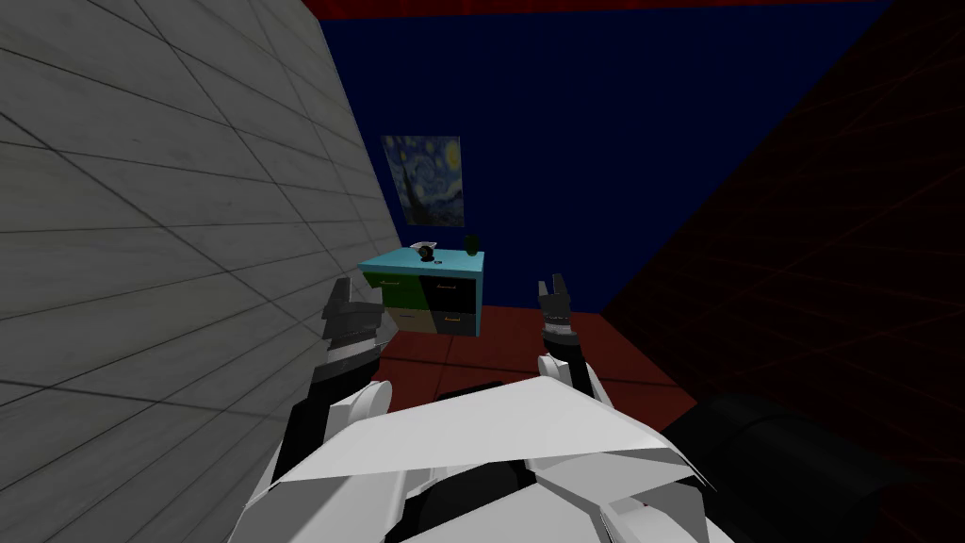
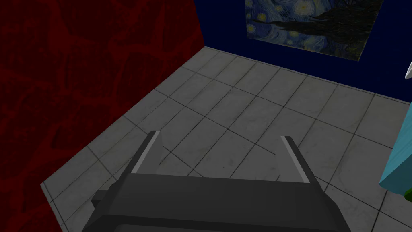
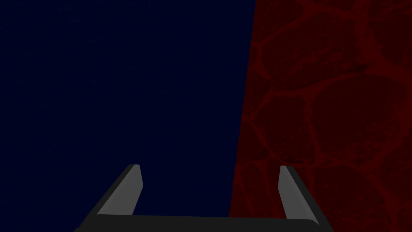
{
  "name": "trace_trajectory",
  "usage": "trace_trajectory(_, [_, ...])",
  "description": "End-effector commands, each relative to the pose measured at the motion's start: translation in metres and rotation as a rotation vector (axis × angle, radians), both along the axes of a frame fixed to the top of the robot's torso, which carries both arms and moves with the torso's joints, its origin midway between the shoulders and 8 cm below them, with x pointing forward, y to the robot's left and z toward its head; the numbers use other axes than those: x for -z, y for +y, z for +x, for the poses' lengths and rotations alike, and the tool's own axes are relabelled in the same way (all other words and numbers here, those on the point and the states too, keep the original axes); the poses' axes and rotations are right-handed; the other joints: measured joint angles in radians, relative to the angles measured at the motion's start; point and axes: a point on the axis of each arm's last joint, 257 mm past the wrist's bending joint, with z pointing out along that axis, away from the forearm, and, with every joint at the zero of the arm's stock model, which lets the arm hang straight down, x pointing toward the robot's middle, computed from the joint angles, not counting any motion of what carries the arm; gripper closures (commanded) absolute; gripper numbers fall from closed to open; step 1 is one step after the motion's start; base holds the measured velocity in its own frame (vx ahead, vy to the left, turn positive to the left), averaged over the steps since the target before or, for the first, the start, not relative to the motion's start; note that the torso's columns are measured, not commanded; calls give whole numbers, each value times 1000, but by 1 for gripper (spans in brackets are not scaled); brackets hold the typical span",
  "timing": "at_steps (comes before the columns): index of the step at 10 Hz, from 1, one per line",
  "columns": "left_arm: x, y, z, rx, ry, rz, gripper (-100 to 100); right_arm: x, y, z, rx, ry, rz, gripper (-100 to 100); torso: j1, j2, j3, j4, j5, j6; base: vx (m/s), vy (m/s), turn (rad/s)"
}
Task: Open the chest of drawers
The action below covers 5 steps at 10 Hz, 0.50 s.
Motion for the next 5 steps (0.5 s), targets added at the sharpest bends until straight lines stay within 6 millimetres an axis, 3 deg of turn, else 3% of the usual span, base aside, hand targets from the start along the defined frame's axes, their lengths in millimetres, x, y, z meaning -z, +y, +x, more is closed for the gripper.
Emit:
trace_trajectory(1, [0,0,0,0,0,0,0,0,0,0,0,0,0,0,0,40,-82,41,0,0,0,0,0])
trace_trajectory(5, [0,0,0,0,0,0,0,0,0,0,0,0,0,0,0,322,-644,322,0,0,0,0,0])
